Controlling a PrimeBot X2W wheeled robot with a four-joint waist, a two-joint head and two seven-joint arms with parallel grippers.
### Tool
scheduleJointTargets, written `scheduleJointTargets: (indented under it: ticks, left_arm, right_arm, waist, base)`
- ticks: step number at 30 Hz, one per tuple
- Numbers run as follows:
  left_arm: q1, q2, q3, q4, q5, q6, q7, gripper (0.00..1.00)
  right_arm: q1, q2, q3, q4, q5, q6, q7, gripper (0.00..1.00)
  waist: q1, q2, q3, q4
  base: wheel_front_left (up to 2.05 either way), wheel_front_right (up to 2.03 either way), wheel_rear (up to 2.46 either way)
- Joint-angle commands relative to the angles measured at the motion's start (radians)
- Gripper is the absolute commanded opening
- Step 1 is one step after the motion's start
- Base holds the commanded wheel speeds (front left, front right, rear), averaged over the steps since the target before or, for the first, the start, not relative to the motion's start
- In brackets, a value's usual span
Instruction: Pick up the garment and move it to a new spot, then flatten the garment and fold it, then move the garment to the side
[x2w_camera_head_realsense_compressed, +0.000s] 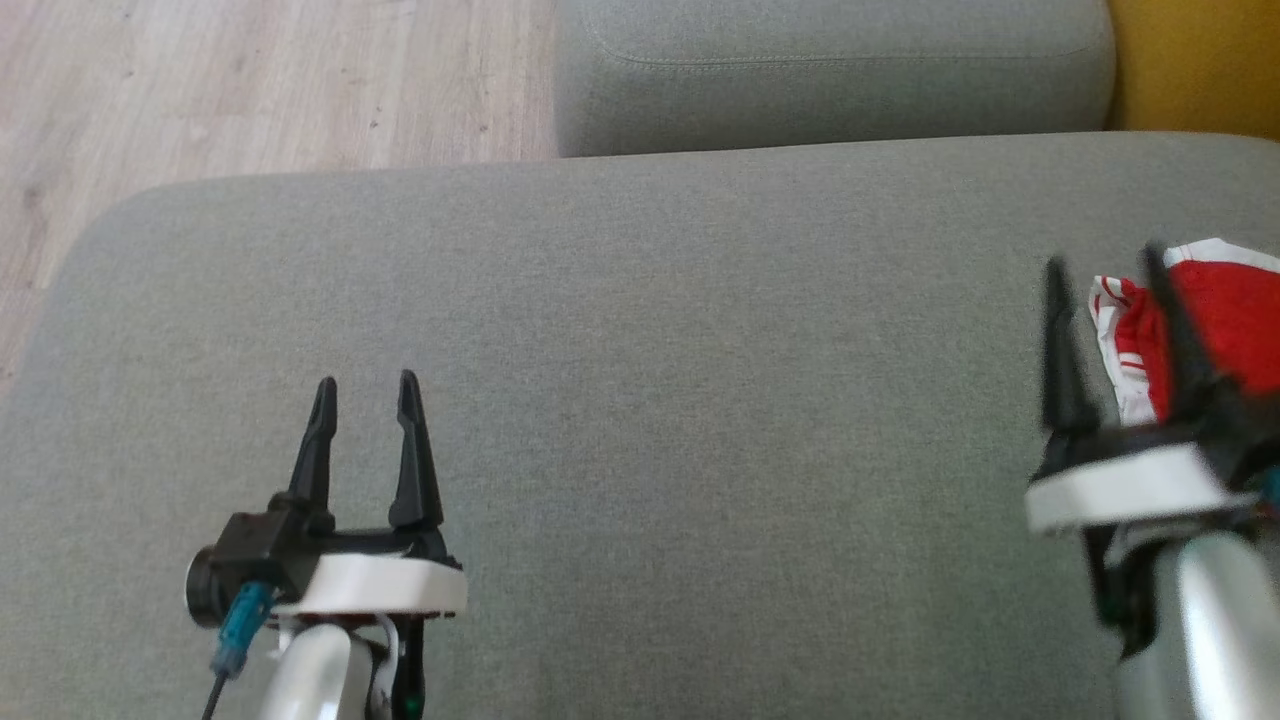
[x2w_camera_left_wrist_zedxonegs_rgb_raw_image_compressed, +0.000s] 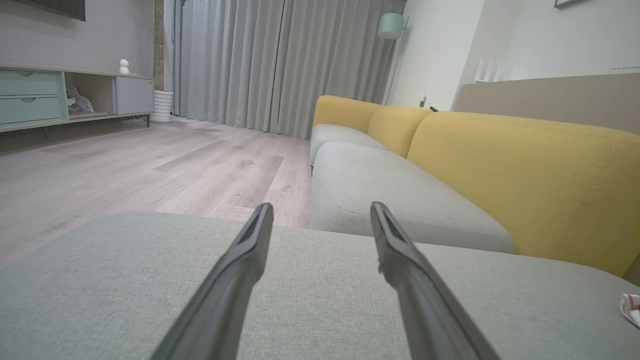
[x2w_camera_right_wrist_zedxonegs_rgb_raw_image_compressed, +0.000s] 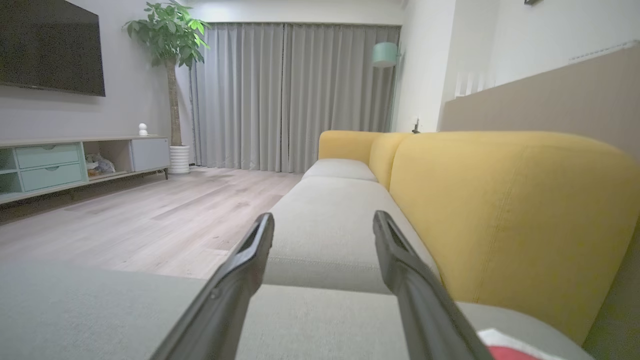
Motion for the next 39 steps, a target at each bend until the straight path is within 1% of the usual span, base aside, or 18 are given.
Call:
scheduleJointTargets:
  ticks: [1, 6, 8, 13, 16, 24, 34, 39]
  left_arm:
    - [-0.022, 0.010, 0.033, -0.038, 0.012, 0.000, -0.005, 1.00]
    - [0.006, 0.010, 0.039, -0.054, 0.005, 0.005, -0.005, 1.00]
    - [0.019, 0.010, 0.043, -0.056, 0.002, 0.006, -0.005, 1.00]
    - [0.047, 0.010, 0.057, -0.059, 0.005, 0.004, -0.005, 1.00]
    - [0.057, 0.010, 0.054, -0.054, 0.010, -0.002, -0.005, 1.00]
    - [0.059, 0.010, 0.074, -0.066, -0.024, 0.018, -0.005, 1.00]
    - [0.057, 0.010, 0.086, -0.079, -0.063, 0.031, -0.005, 1.00]
    - [0.059, 0.010, 0.096, -0.096, -0.074, 0.044, -0.005, 1.00]
  right_arm:
    - [-0.011, 0.002, 0.032, -0.018, 0.004, -0.001, -0.020, 1.00]
    - [0.079, 0.017, 0.033, 0.061, 0.002, -0.001, -0.092, 1.00]
    - [0.112, 0.019, 0.038, 0.082, 0.022, -0.001, -0.106, 1.00]
    - [0.157, 0.019, 0.061, 0.093, 0.064, -0.001, -0.122, 1.00]
    - [0.158, 0.019, 0.066, 0.088, 0.068, -0.001, -0.124, 1.00]
    - [0.148, 0.019, 0.074, 0.058, 0.081, -0.001, -0.125, 1.00]
    - [0.146, 0.019, 0.076, 0.057, 0.096, -0.001, -0.125, 1.00]
    - [0.140, 0.019, 0.079, 0.057, 0.087, -0.001, -0.125, 1.00]
  waist:
    - [0.0000, -0.0001, -0.001, 0.002]
    - [0.0000, -0.0001, -0.010, 0.005]
    - [0.0000, -0.0001, -0.017, 0.000]
    - [0.0000, -0.0001, -0.022, -0.017]
    - [0.0000, -0.0001, -0.022, -0.025]
    - [0.0000, -0.0001, -0.024, -0.031]
    - [0.0000, -0.0001, -0.023, -0.033]
    - [0.0000, -0.0001, -0.023, -0.037]
  base:
    - [0.00, 0.00, 0.00]
    - [0.00, 0.00, 0.00]
    - [0.00, 0.00, 0.00]
    - [0.00, 0.00, 0.00]
    - [0.00, 0.00, 0.00]
    - [0.00, 0.00, 0.00]
    - [0.00, 0.00, 0.00]
    - [0.00, 0.00, 0.00]
